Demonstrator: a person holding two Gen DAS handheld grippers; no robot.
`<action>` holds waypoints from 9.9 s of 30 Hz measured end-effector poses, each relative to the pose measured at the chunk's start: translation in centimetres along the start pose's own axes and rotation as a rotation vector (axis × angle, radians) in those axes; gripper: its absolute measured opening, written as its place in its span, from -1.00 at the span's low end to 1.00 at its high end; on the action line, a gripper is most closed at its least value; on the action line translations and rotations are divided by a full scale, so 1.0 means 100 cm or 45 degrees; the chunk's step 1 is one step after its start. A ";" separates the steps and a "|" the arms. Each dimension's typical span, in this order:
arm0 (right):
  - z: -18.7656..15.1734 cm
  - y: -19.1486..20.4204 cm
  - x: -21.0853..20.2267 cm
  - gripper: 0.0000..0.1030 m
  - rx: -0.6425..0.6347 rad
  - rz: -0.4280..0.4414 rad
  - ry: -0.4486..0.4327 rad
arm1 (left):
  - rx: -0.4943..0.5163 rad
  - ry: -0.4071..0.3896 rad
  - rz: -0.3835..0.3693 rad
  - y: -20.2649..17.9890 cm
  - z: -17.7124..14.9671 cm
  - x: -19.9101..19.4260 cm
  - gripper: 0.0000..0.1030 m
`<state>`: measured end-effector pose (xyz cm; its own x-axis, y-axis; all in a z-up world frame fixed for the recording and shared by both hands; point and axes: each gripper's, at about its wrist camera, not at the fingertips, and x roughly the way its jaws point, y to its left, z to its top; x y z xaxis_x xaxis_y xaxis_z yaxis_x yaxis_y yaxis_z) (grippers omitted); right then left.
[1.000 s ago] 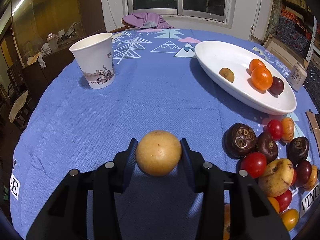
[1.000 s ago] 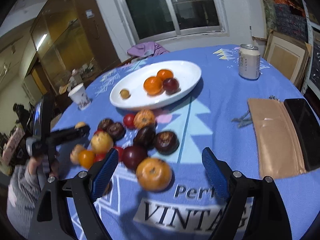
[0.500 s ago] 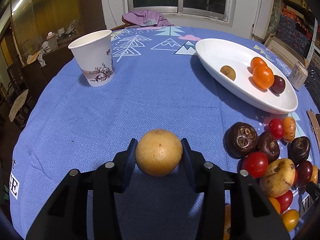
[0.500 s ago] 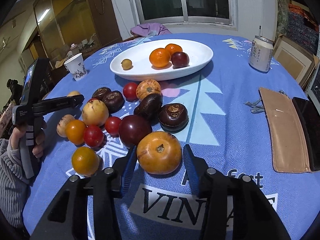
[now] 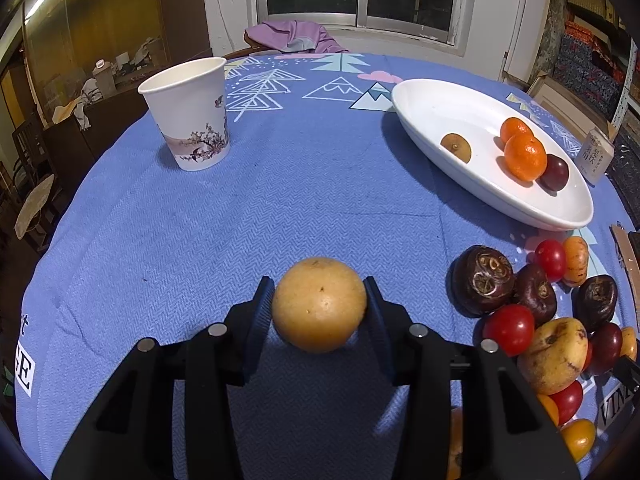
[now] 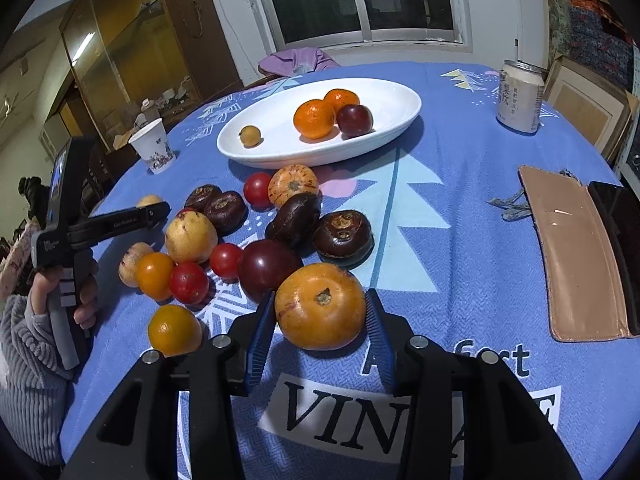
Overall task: Organize fruits
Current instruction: 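Grasp an orange-brown persimmon with the right tool while the left tool holds the pale fruit, then carry the pale fruit and the persimmon over the white plate with both tools, then lower both fruits onto the white plate and open both tools, then move both open tools back from the plate to the fruit pile, then close the left tool on another pale yellow round fruit, then grasp a dark red plum with the right tool while the left tool holds the pale fruit, then carry both fruits onto the white plate and open both tools, then move both open tools back to the fruit pile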
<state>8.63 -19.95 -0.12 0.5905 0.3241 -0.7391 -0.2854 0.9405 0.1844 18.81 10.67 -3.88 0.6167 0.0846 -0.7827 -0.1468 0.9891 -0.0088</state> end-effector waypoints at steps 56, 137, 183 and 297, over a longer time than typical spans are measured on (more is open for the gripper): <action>0.194 -0.048 0.093 -0.12 0.177 -0.088 -0.042 | 0.109 -0.055 -0.118 -0.096 0.141 0.039 -0.18; 0.038 -0.069 -0.009 0.54 0.446 0.085 -0.123 | 0.003 -0.240 0.146 0.008 -0.051 -0.086 0.85; 0.006 0.019 -0.012 0.23 -0.087 0.001 -0.091 | 0.081 -0.078 -0.045 -0.008 -0.059 -0.056 -0.08; 0.043 -0.067 -0.020 0.57 0.391 0.045 -0.173 | 0.002 -0.088 -0.161 -0.011 -0.039 -0.072 0.68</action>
<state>12.61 -26.43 2.85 0.6851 0.3485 -0.6396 -0.0790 0.9085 0.4104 11.51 8.50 -0.68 0.6819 -0.0324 -0.7308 -0.0637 0.9926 -0.1034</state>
